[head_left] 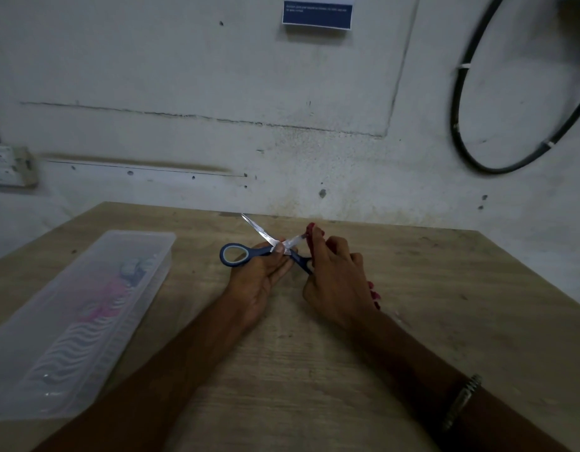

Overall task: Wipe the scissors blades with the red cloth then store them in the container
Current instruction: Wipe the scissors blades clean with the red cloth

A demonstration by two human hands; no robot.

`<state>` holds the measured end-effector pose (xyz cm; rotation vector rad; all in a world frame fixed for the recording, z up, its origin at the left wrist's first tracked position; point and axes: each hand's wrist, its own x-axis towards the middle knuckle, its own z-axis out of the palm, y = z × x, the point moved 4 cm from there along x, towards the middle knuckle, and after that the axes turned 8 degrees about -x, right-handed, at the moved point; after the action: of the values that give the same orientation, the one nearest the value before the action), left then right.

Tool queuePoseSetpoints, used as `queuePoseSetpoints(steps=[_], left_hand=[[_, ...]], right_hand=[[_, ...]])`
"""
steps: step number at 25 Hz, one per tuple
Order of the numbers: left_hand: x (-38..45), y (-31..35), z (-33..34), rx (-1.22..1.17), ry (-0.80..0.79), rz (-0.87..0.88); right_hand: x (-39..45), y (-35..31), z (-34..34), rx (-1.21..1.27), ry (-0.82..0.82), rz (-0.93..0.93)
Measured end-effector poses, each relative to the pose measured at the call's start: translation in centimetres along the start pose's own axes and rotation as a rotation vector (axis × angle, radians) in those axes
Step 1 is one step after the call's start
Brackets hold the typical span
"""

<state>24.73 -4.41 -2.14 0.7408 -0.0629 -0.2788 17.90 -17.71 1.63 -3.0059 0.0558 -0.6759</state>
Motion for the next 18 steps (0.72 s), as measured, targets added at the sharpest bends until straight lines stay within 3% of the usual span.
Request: queuePoseSetpoints(steps=[3, 6, 8, 11, 13, 16, 18], left_hand=[[-0.2, 0.2, 0.3, 0.000, -0.015, 0.020], [-0.4, 0.2, 0.4, -0.021, -0.024, 0.007], [-0.1, 0.2, 0.0, 0.003, -0.023, -0.002], [0.0, 0.0, 0.0, 0.043, -0.013, -0.016], [-0.3, 0.1, 0.3, 0.040, -0.017, -0.013], [-0.7, 0.5, 0.5, -0.013, -0.041, -0.003], [-0.6, 0.5, 0.5, -0.009, -0.054, 0.003]], right_hand=[[-0.7, -1.4, -0.4, 0.034, -0.032, -0.122], [-1.2, -2.4, 0.0, -0.104, -0.051, -0.262], [-0.6, -1.4, 0.2, -0.160, -0.063, -0.182], [0.1, 0.3, -0.1, -0.021, -0.083, -0.077], [-0.2, 0.0, -0.4, 0.038, -0.099, -0.130], [-0.9, -1.7, -0.2, -0.068, -0.099, -0.277], [-0.6, -1.1, -0.2, -0.082, -0.076, -0.221]])
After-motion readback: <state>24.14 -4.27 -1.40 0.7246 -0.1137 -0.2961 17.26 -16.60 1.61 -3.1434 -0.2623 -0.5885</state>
